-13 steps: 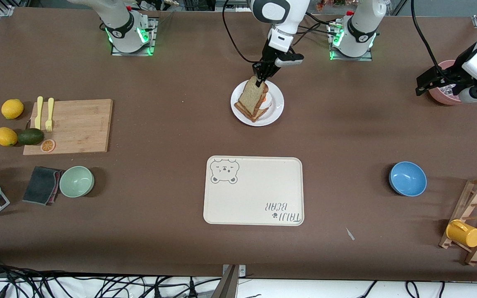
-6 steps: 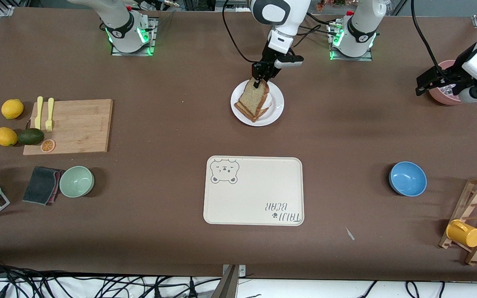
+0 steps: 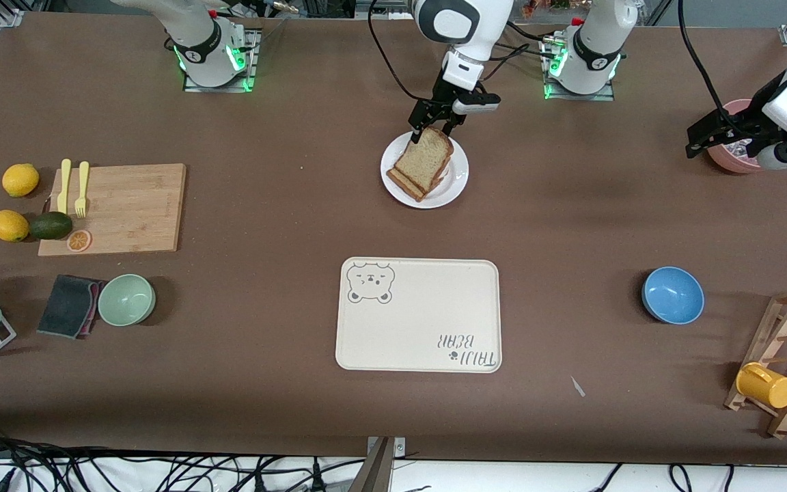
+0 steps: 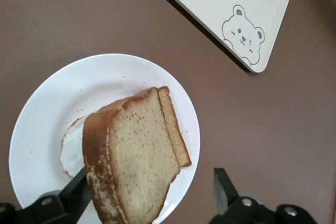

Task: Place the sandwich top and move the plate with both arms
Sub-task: 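Open the right gripper and lift it off the bread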

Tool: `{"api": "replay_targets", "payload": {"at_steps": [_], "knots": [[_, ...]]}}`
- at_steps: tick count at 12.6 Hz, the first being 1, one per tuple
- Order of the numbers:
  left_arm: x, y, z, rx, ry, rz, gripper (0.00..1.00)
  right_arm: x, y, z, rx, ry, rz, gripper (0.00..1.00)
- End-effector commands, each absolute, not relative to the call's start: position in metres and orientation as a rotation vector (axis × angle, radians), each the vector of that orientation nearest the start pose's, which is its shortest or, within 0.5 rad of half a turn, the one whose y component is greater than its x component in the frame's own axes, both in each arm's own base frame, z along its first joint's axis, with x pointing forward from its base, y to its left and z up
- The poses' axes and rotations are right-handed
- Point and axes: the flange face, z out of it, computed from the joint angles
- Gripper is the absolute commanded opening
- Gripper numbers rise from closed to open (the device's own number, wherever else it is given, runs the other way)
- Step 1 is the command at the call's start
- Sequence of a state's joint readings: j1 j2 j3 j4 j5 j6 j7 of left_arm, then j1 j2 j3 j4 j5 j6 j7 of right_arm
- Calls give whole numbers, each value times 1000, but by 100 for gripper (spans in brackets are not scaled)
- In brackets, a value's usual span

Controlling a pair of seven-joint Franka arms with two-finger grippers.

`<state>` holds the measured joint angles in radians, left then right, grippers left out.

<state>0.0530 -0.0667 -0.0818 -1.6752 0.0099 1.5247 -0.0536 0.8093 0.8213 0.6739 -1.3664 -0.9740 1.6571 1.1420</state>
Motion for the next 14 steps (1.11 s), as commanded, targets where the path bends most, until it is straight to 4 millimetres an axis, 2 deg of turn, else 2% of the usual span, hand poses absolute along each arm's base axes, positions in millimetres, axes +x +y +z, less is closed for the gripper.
{"api": "replay_targets", "payload": {"at_steps": [1, 2, 4, 7, 10, 13, 14], "knots": [[526, -14, 613, -3106, -47, 134, 100, 261, 672, 307, -3400, -734, -515, 100], [526, -14, 613, -3106, -47, 134, 100, 277, 668, 321, -3400, -641, -462, 100], [526, -13, 613, -3106, -49, 134, 100, 302, 657, 363, -3348, -506, -418, 100], [526, -13, 613, -3106, -49, 134, 100, 331, 622, 419, -3317, -535, -341, 100], [526, -13, 613, -3106, -44, 134, 100, 373, 558, 468, -3288, -455, -333, 100], [526, -13, 613, -3107, -47, 134, 100, 411, 486, 501, -3245, -340, -348, 100], [526, -13, 613, -3107, -47, 134, 100, 420, 469, 515, -3238, -312, -369, 100]]}}
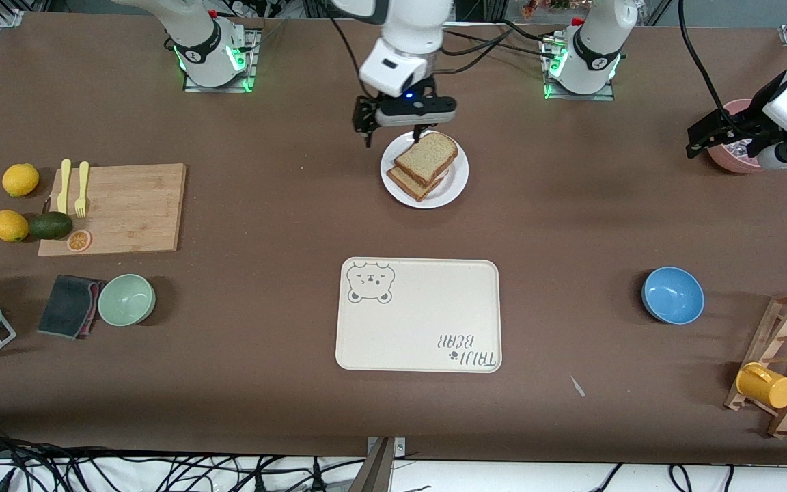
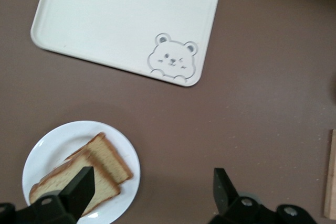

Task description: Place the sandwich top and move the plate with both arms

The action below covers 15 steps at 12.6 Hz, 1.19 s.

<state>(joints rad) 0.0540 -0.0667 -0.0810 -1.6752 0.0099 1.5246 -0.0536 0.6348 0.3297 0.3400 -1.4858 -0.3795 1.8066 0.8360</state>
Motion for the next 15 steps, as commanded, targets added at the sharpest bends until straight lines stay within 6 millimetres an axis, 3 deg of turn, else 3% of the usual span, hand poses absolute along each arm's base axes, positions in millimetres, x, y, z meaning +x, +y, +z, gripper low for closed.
{"api": "replay_targets", "payload": {"at_steps": [1, 3, 7, 9, 12, 15], "knots": [[526, -13, 613, -3106, -51, 134, 100, 429, 451, 527, -3240, -249, -363, 100], [526, -12, 613, -3107, -49, 134, 100, 445, 408, 543, -3192, -99, -254, 100], [526, -11, 613, -3107, -51, 134, 100, 484, 304, 579, -3175, -235, -182, 100], [526, -11, 613, -3107, -51, 134, 100, 503, 254, 582, -3190, -171, -121, 100], [526, -11, 613, -3107, -51, 134, 100, 529, 162, 589, -3100, 52, 10, 100], [526, -11, 613, -3107, -51, 134, 100, 540, 95, 603, -3099, -21, 6, 100]]}}
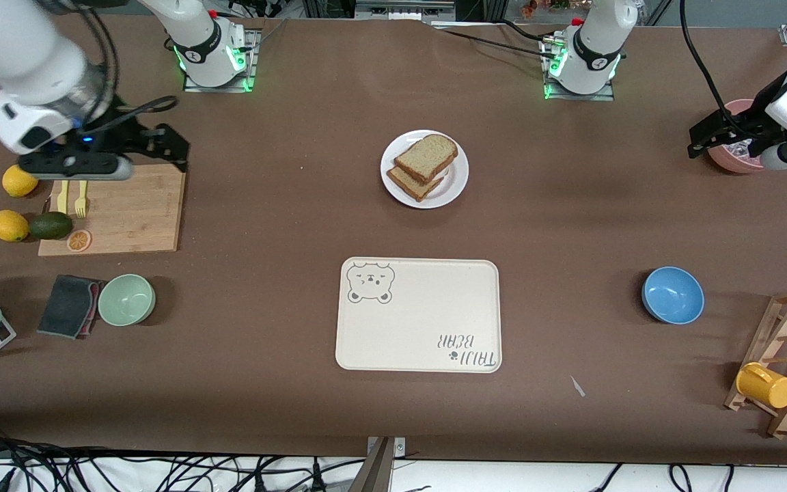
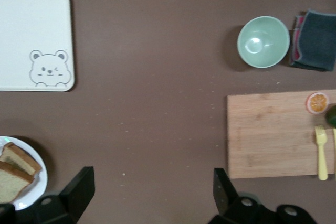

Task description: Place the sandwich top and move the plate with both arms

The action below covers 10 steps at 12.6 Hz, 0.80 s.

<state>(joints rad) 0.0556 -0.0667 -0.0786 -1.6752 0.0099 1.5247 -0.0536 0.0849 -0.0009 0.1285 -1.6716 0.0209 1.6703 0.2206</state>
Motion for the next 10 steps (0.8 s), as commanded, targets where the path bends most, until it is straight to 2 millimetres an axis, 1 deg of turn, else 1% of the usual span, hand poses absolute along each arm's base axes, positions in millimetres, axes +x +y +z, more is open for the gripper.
{"api": "replay_targets", "payload": {"at_steps": [1, 2, 3, 4, 5, 6, 7, 8, 9, 10], "knots": [[526, -11, 613, -3107, -51, 134, 100, 541, 75, 619, -3098, 27, 2, 100], [526, -11, 613, -3107, -51, 134, 100, 541, 51, 630, -3095, 94, 3, 100], [526, -11, 613, -3107, -51, 134, 100, 538, 38, 636, -3099, 131, 30, 100], [526, -11, 613, -3107, -51, 134, 100, 531, 35, 645, -3110, 136, 17, 100], [526, -11, 613, -3106, -54, 134, 100, 531, 27, 648, -3119, 161, 15, 100], [526, -11, 613, -3108, -59, 137, 100, 534, 18, 658, -3122, 180, -22, 100], [528, -11, 609, -3119, -51, 150, 100, 540, 14, 660, -3114, 191, -31, 100], [535, -14, 596, -3118, -39, 188, 100, 540, 14, 658, -3115, 189, -24, 100], [542, -25, 581, -3116, -10, 231, 100, 540, 15, 659, -3115, 189, -28, 100], [550, -34, 562, -3116, 17, 286, 100, 540, 15, 659, -3116, 187, -26, 100]]}}
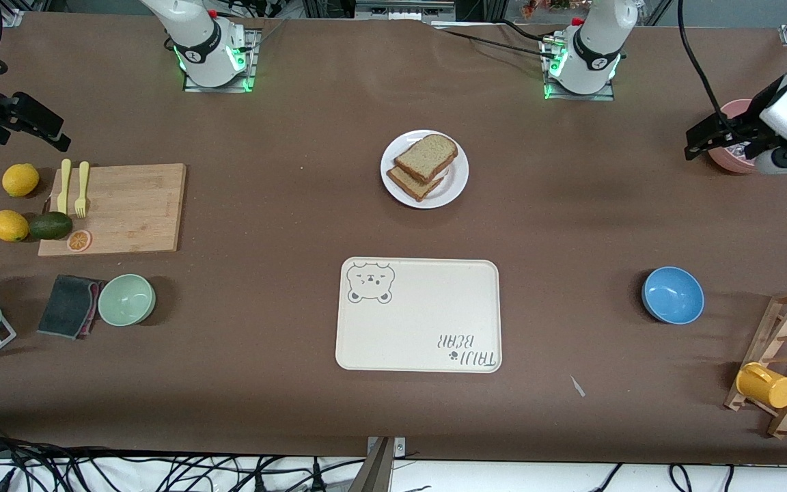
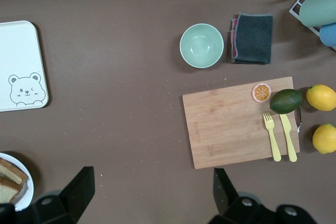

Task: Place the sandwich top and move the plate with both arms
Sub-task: 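Reach the left gripper toward the rim of the white plate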

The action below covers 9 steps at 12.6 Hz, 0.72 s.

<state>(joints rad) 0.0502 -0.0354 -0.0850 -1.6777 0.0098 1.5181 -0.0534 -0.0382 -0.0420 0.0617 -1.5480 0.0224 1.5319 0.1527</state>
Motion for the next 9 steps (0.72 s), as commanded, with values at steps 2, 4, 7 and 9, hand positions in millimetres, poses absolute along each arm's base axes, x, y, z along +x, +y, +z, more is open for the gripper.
{"api": "replay_targets", "payload": {"at_steps": [2, 4, 7, 9], "knots": [[562, -51, 530, -3193, 38, 396, 100, 540, 12, 654, -3116, 194, 5, 100], [572, -72, 489, -3262, 52, 553, 100, 543, -2, 646, -3107, 242, 48, 100], [586, -100, 427, -3414, 34, 806, 100, 539, 3, 654, -3116, 246, 45, 100], [591, -119, 400, -3518, 77, 918, 100, 538, -1, 657, -3097, 264, 38, 100]]}}
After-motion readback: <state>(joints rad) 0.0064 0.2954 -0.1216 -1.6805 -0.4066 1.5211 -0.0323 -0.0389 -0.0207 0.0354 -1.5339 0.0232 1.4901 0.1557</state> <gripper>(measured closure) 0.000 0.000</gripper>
